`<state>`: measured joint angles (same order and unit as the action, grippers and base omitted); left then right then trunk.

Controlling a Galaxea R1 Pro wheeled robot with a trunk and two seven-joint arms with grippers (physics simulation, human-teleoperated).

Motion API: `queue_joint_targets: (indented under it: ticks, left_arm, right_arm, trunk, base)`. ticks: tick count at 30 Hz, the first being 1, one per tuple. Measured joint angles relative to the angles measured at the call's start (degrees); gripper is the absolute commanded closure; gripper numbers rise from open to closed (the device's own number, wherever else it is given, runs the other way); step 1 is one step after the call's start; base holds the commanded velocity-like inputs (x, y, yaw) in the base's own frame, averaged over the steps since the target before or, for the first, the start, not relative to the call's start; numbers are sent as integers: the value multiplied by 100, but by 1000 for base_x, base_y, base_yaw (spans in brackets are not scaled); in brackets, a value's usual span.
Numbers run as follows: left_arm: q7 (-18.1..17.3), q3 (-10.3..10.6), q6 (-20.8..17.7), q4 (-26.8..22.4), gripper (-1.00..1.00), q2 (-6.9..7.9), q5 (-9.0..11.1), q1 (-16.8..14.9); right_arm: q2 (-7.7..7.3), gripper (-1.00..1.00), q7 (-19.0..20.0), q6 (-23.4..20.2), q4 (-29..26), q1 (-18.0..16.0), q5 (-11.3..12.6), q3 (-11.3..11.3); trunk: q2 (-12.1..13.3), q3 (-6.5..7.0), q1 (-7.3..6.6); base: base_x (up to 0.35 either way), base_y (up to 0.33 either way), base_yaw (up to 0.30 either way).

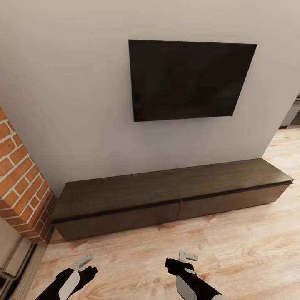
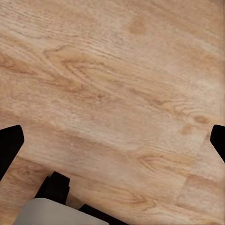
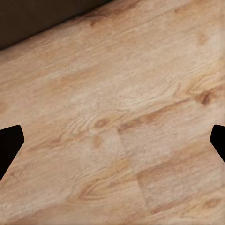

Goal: Place each of the two pumpkins and all three candles from the living room inside a cabinet in the living room (use any cabinet), then make sure every cabinet is closed, and position the cauldron so it is next to a table in the living room.

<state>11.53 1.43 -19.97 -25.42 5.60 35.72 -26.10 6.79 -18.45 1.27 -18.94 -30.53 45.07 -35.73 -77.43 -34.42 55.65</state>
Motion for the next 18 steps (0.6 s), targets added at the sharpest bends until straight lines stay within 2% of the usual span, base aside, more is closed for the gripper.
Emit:
queue_joint_targets:
  ticks: [8, 18]
  left_arm:
    - [0, 8, 2, 2, -100, 0, 0, 0]
    - [0, 8, 6, 0, -100, 0, 0, 0]
  right_arm:
    - [8, -100, 0, 0, 0, 0, -1, 0]
    - [16, -100, -8, 0, 0, 0, -6, 0]
  trunk:
    - [0, -2, 0]
    - [0, -30, 0]
  base:
    - [2, -4, 14]
    - [-5, 0, 69]
